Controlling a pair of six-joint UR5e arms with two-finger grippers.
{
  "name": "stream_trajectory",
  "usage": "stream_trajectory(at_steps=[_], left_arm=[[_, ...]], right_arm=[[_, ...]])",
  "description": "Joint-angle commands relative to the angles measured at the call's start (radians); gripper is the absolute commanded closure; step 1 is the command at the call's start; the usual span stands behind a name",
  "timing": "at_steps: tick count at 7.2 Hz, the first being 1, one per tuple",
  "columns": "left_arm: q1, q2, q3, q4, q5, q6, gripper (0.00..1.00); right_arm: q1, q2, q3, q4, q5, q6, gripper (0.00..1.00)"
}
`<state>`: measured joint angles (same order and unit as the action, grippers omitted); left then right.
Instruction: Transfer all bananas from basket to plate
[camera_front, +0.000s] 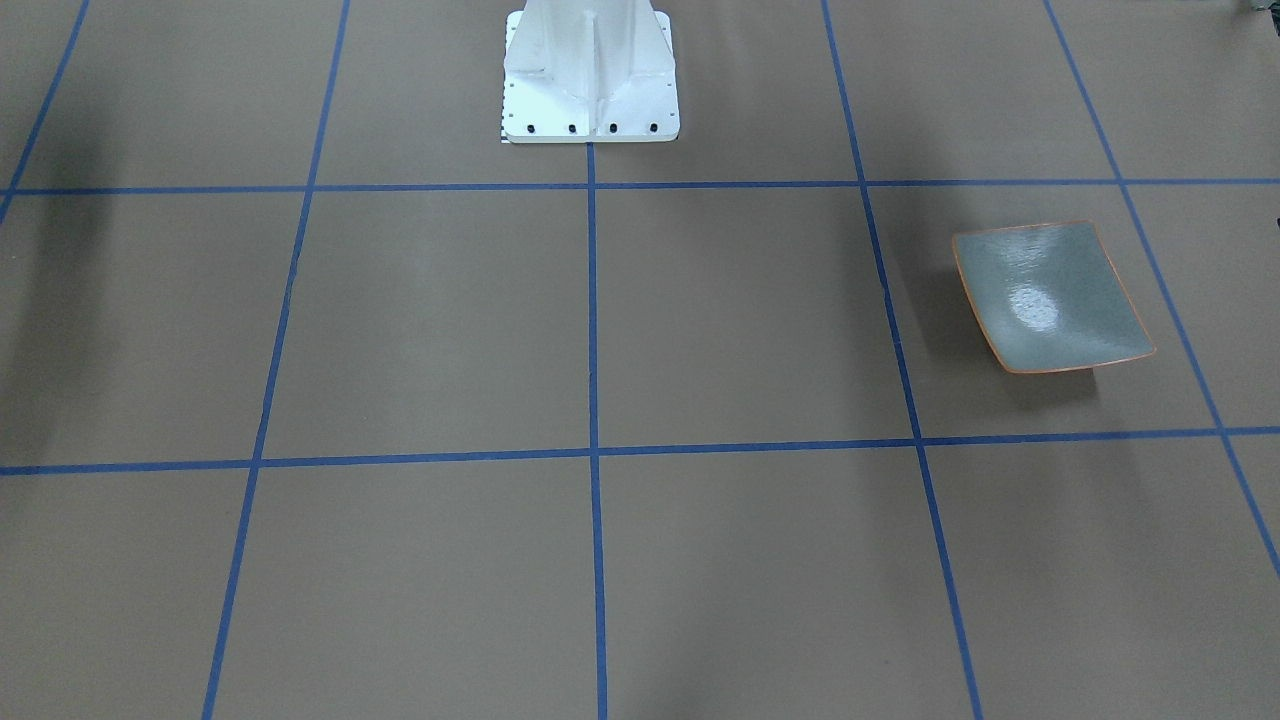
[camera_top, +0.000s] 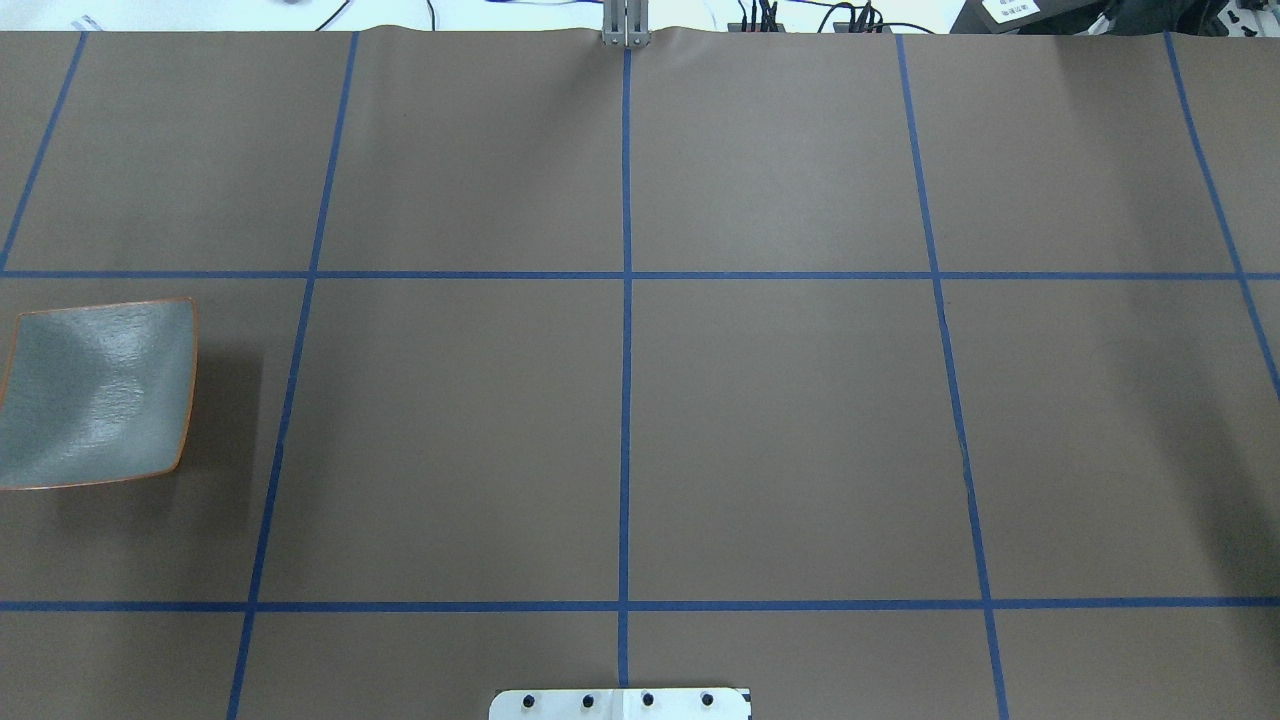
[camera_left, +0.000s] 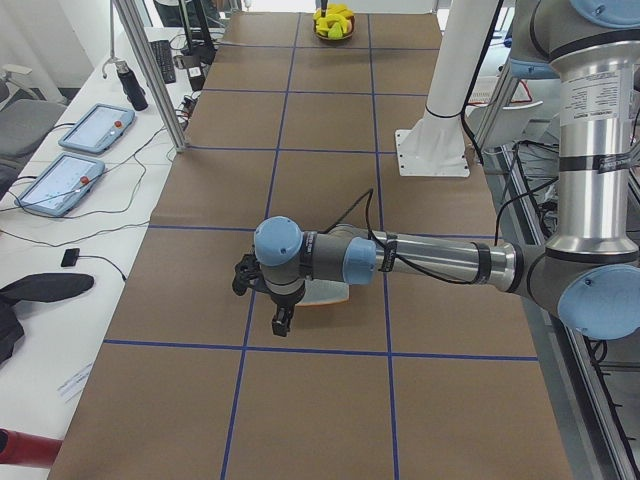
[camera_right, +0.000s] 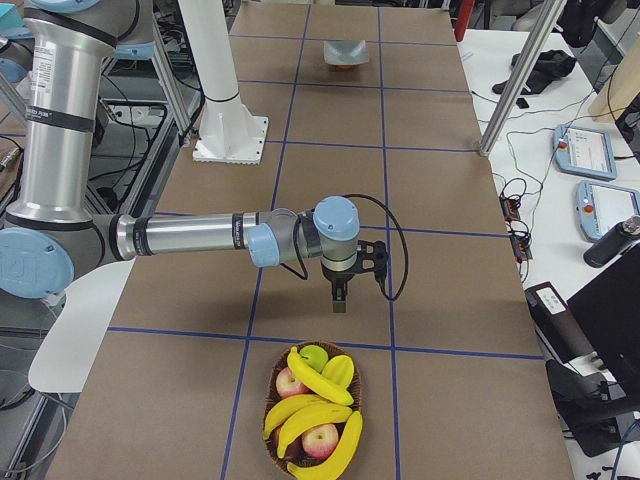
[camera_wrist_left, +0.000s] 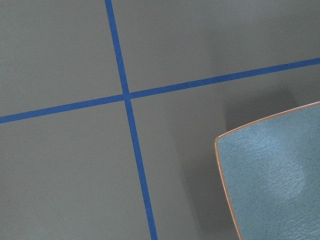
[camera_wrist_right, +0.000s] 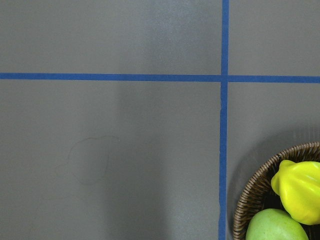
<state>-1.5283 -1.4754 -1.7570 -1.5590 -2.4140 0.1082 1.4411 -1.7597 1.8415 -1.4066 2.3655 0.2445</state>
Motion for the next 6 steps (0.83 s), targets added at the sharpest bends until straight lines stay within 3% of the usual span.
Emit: stream_trajectory(at_steps=[1,6], left_arm=[[0.000,0.018,-0.016,-0.021,-0.007,-0.005,0.00],[0.004,0.035,-0.048,-0.036,-0.014,-0.007,0.00]], right_arm=[[-0.002,0.000,-0.004,0.003,0.003,0.005,0.00],[-0.039,-0.014,-0.001,0.043,0.003,0.004,0.00]])
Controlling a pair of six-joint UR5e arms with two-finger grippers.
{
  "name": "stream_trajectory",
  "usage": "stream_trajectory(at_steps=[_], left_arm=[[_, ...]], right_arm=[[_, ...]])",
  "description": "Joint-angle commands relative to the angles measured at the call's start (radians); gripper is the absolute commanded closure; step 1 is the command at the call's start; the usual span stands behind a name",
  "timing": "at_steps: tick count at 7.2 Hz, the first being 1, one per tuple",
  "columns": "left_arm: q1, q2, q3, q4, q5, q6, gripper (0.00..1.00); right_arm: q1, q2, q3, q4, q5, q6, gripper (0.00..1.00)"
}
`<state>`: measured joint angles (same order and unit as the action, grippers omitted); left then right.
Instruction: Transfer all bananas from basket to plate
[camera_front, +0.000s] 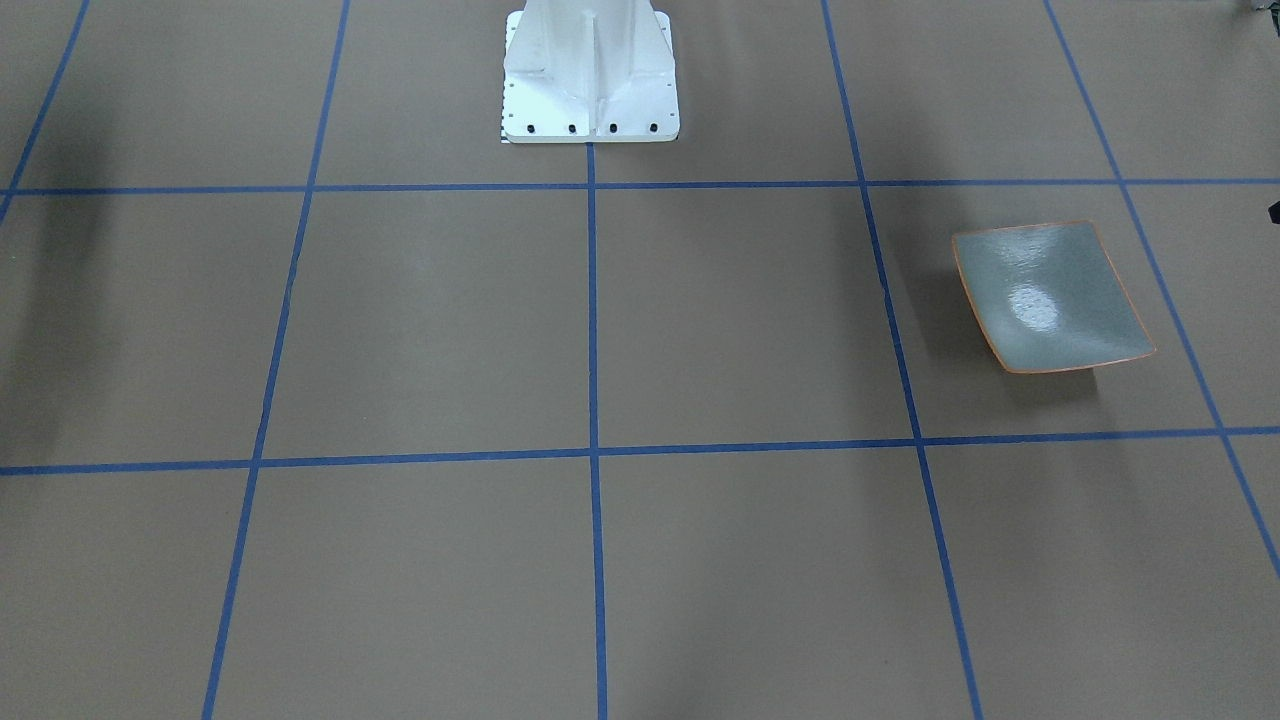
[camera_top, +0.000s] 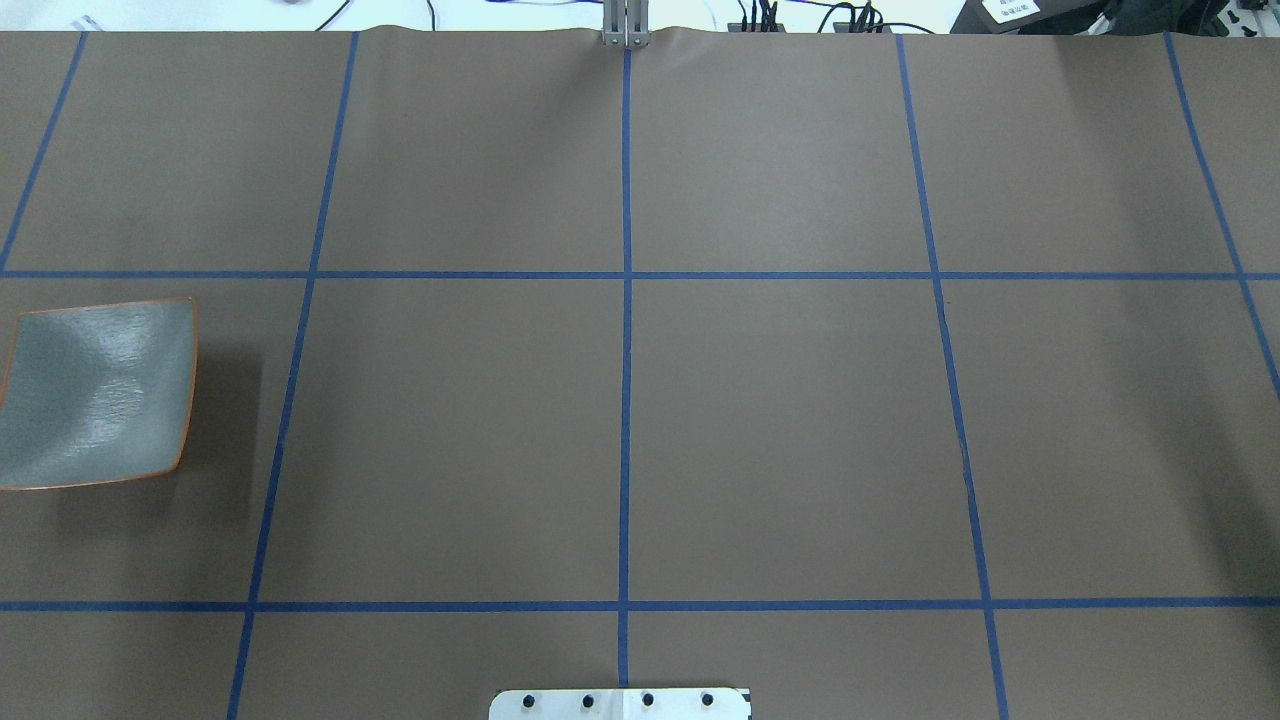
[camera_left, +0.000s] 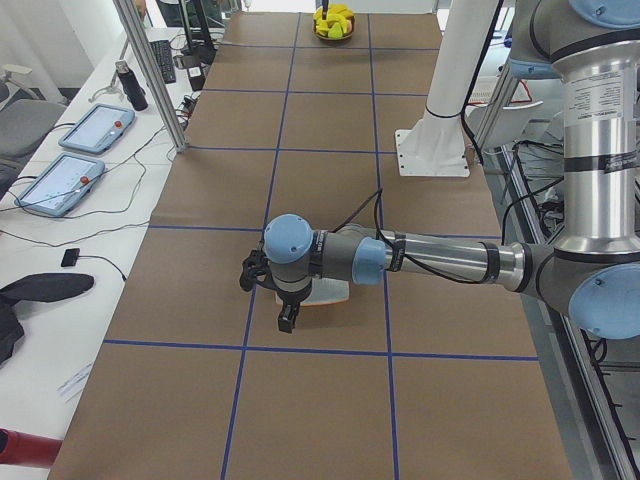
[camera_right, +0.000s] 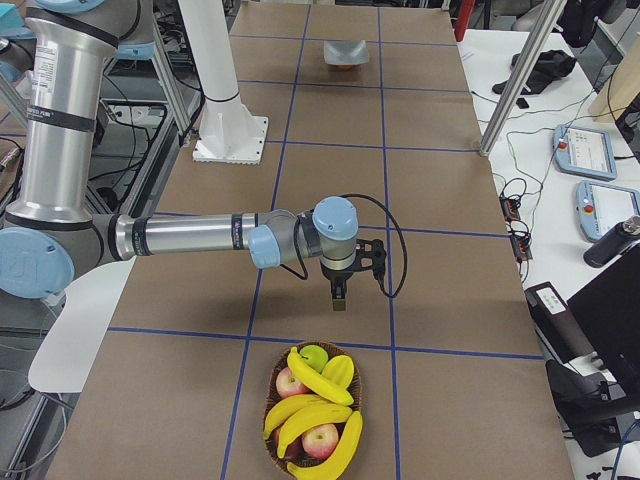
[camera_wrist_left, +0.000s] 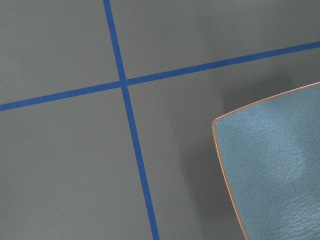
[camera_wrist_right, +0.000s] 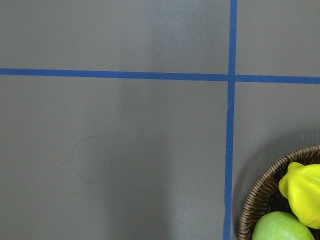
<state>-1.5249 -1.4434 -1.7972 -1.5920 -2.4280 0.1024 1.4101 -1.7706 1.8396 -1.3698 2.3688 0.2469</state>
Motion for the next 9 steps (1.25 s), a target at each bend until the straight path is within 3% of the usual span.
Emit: stream_trajectory(at_steps=[1,4,7,9], left_arm=[[0.000,0.005,-0.013,-0.005,-0.002,-0.001,0.01],[0.000,0.023,-0.025,0.001,-0.003,-0.001,0.00],[-0.001,0.025,-0.033,0.007,-0.031,-0.039,0.00],[-0.001,0.025,-0.045,0.007,-0.031,-0.056,0.00]], right_arm=[[-0.011,-0.003,0.000,0.006,0.000,0.006,0.00],[-0.014,-0.035,0.010,0.009,-0.019,0.026,0.00],[-0.007,-0.053,0.015,-0.001,-0.192,0.156,0.01],[-0.005,-0.060,-0.044,-0.015,-0.206,0.157,0.04]])
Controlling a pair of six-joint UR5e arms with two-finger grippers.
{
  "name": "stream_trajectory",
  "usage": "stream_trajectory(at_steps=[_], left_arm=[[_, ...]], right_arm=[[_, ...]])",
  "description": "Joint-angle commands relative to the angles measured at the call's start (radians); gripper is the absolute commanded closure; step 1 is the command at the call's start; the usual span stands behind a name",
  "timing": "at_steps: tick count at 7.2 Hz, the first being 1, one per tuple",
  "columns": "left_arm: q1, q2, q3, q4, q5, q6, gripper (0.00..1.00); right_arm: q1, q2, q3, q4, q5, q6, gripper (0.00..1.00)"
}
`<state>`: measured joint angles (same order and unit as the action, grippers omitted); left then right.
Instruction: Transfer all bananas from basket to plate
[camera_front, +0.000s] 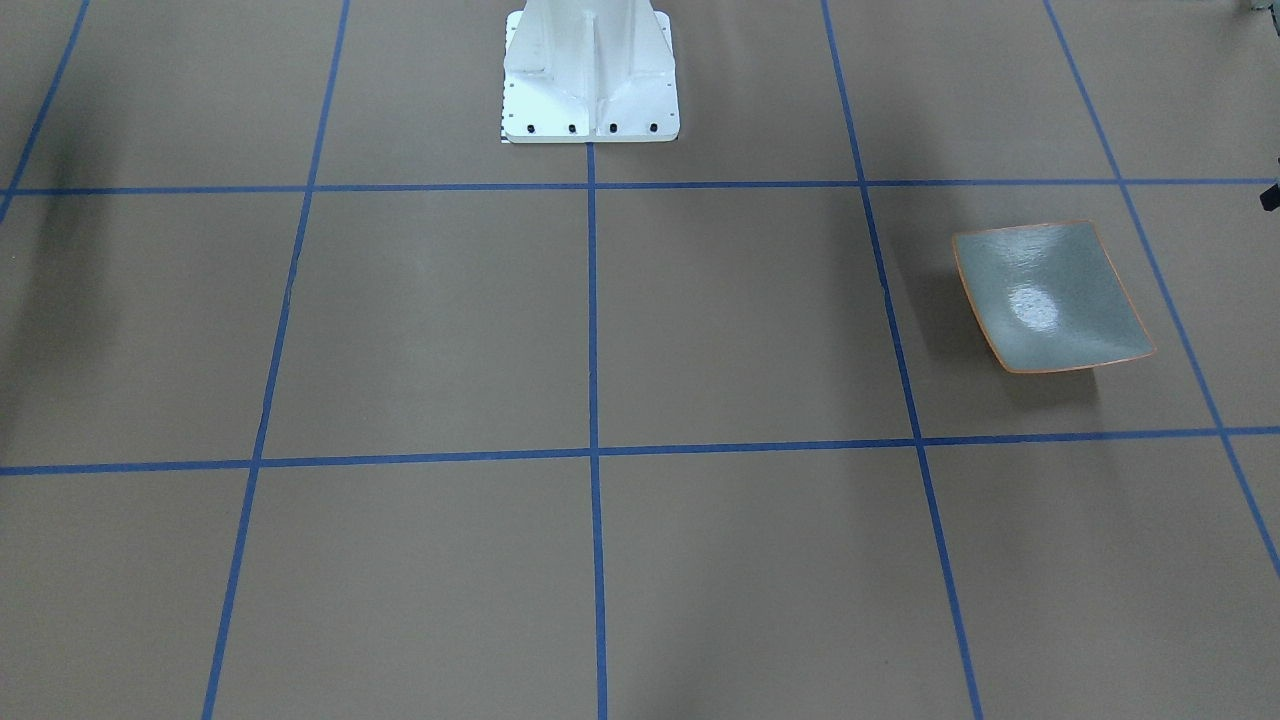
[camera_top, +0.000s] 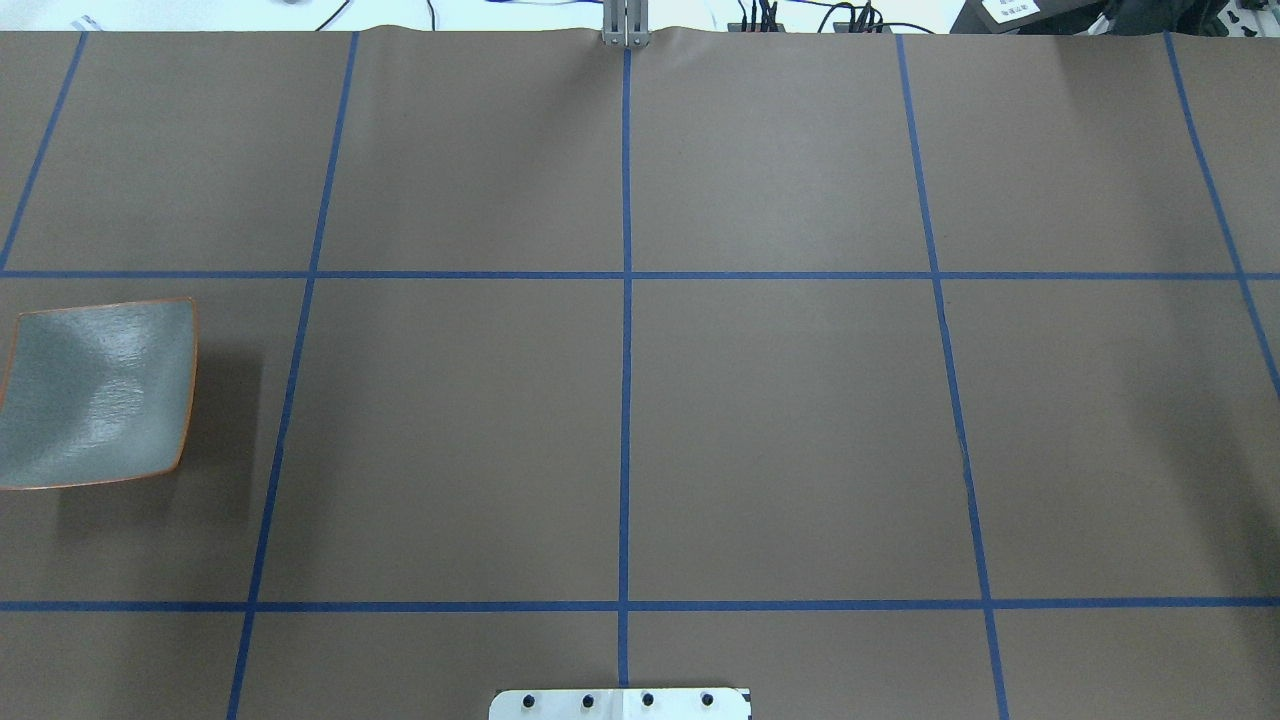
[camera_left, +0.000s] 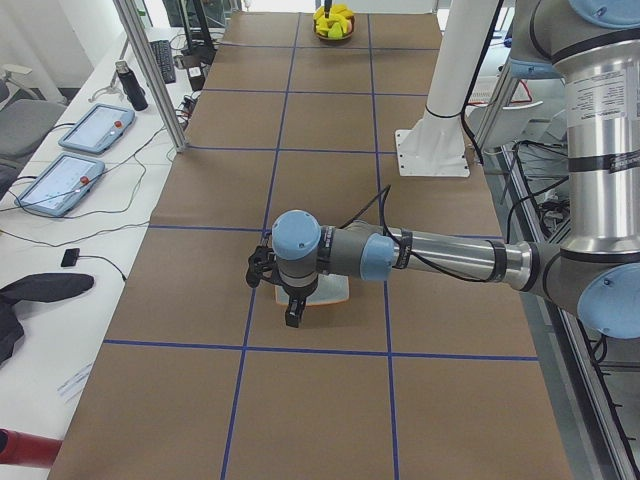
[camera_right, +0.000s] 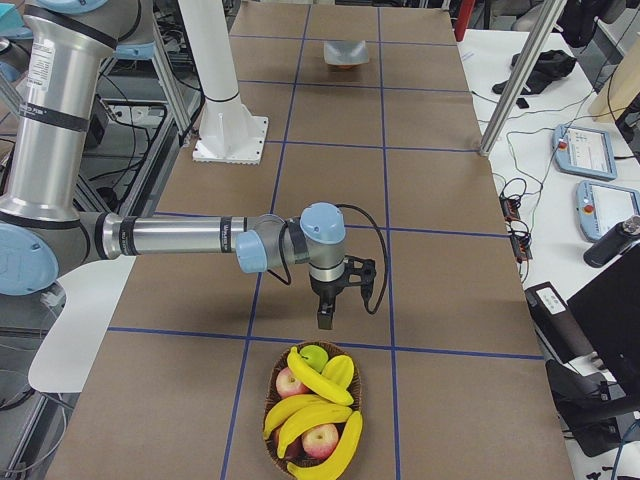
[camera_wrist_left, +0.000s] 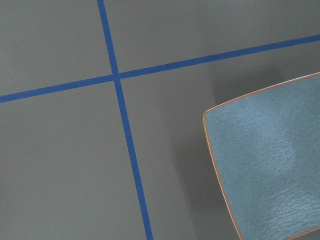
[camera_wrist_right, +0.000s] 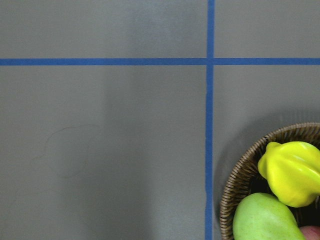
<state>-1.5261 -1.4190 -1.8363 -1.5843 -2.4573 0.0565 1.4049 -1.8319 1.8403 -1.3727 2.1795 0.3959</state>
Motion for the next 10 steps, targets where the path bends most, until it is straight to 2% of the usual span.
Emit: stream_trajectory(at_steps=[1,2,3,5,7,8,10], left_arm=[[0.000,0.000,-0.008,-0.003,-0.002,-0.027,0.00],[0.000,0.000,-0.018,-0.003,-0.002,-0.033,0.00],[0.000,0.009,-0.033,0.000,-0.002,-0.034,0.00],[0.000,0.035,-0.079,-0.003,-0.003,-0.073,0.00],[0.000,0.045,-0.083,-0.005,-0.003,-0.073,0.00],[0.000,0.045,-0.083,-0.006,-0.003,-0.073,0.00],[0.000,0.058,-0.093,-0.008,-0.008,-0.073,0.00]], right_arm=[[0.000,0.034,-0.121,-0.012,-0.026,0.000,0.05],[0.028,0.078,-0.192,-0.015,-0.041,-0.011,0.09],[0.028,0.085,-0.217,-0.016,-0.059,-0.015,0.11],[0.028,0.080,-0.219,-0.049,-0.095,-0.019,0.13],[0.025,0.080,-0.219,-0.097,-0.190,-0.069,0.18],[0.025,0.086,-0.216,-0.126,-0.191,-0.075,0.22],[0.022,0.105,-0.200,-0.187,-0.159,-0.058,0.22]])
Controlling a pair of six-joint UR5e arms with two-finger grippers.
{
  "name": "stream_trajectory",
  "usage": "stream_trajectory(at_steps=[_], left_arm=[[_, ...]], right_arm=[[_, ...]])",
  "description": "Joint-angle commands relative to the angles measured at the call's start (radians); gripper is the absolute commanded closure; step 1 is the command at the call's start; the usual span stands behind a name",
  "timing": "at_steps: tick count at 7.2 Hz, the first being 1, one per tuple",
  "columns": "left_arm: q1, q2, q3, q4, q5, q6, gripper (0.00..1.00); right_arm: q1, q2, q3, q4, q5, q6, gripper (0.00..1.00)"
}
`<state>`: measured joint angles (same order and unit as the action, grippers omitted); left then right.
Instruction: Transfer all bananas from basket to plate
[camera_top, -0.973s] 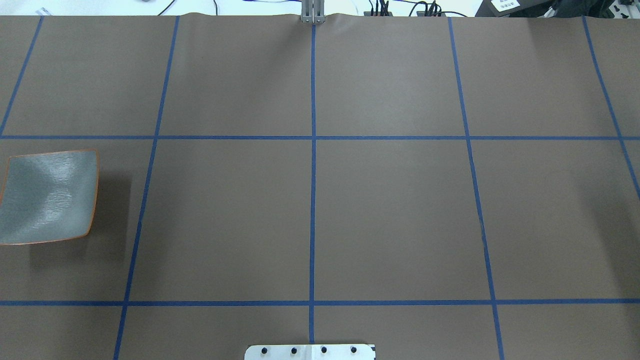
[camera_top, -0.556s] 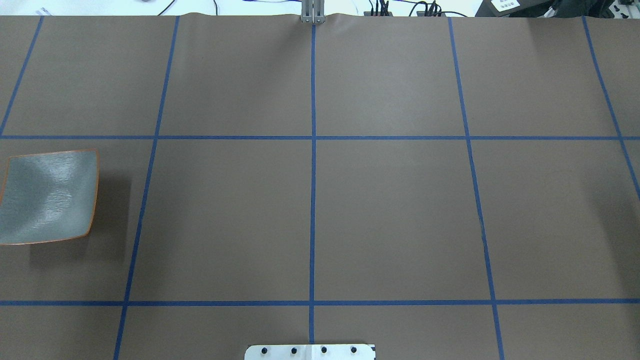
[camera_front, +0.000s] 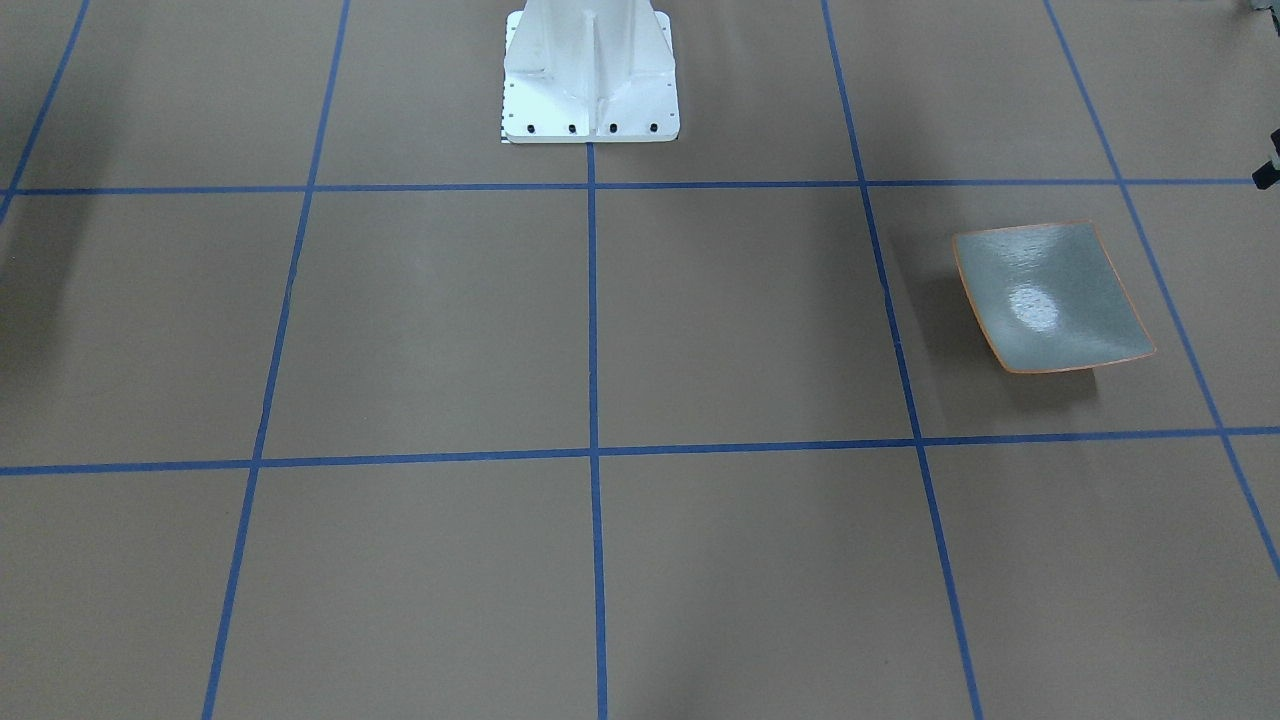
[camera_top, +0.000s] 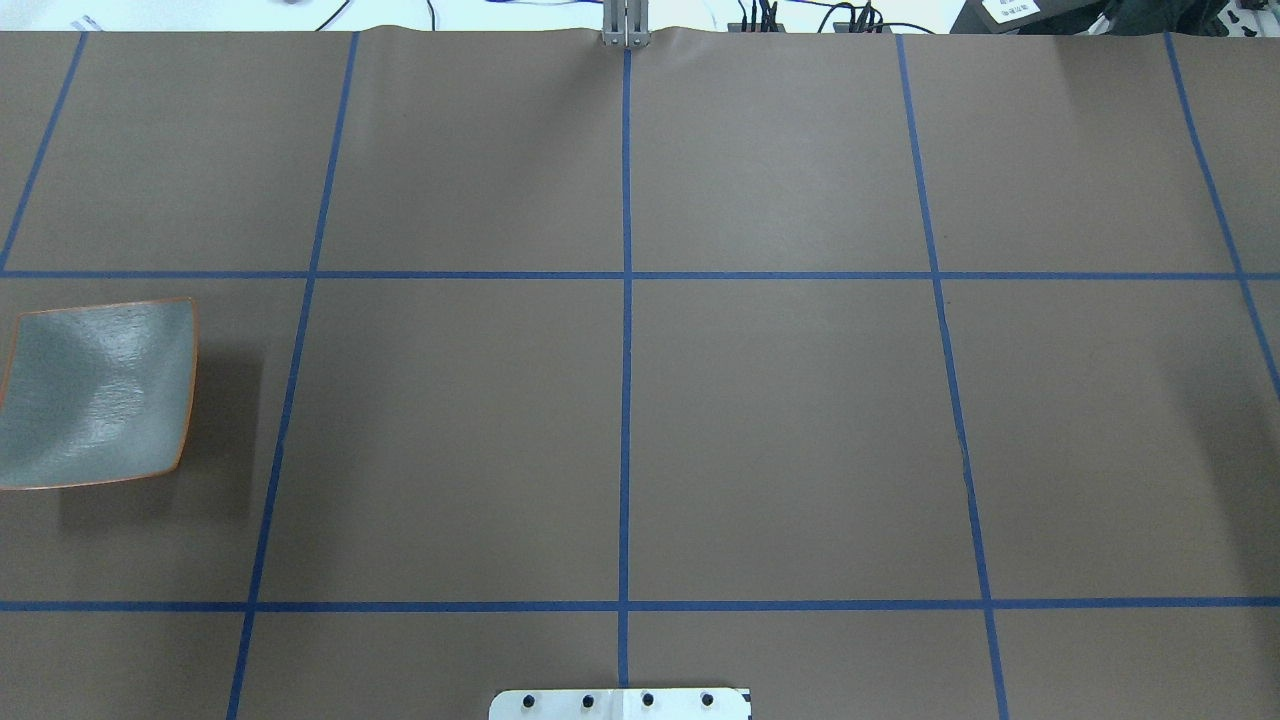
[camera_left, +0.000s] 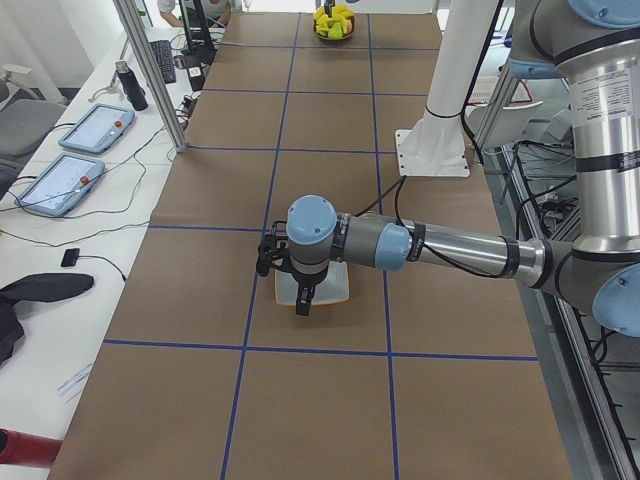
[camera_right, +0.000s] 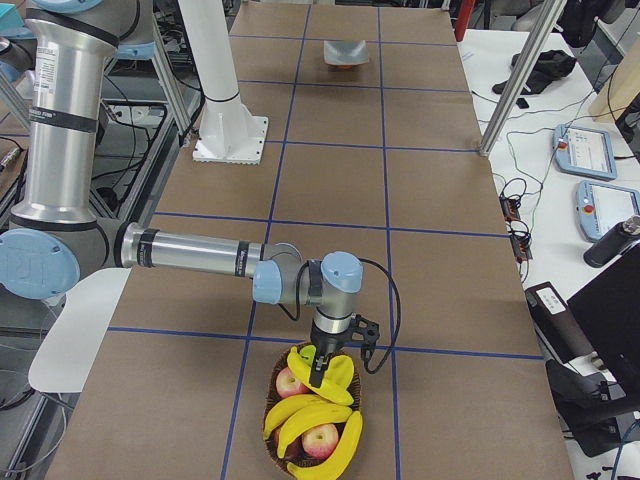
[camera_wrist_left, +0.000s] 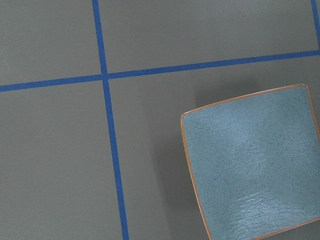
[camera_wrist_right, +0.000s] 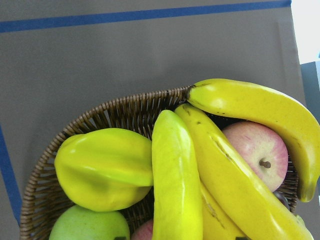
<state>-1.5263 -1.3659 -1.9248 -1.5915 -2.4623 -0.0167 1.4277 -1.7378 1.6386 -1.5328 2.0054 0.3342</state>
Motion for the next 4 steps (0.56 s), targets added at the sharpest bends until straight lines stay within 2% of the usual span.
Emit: stream_trajectory(at_steps=[1,4], left_arm=[[0.000,0.005,-0.005,-0.001,-0.004,0.000,0.00],[-0.002,0.019,-0.037,-0.001,-0.003,0.000,0.00]], right_arm=[[-0.001,0.009,-0.026,-0.023,0.019,0.005,0.23],[-0.019,0.011,-0.040,-0.021,0.039,0.073,0.24]])
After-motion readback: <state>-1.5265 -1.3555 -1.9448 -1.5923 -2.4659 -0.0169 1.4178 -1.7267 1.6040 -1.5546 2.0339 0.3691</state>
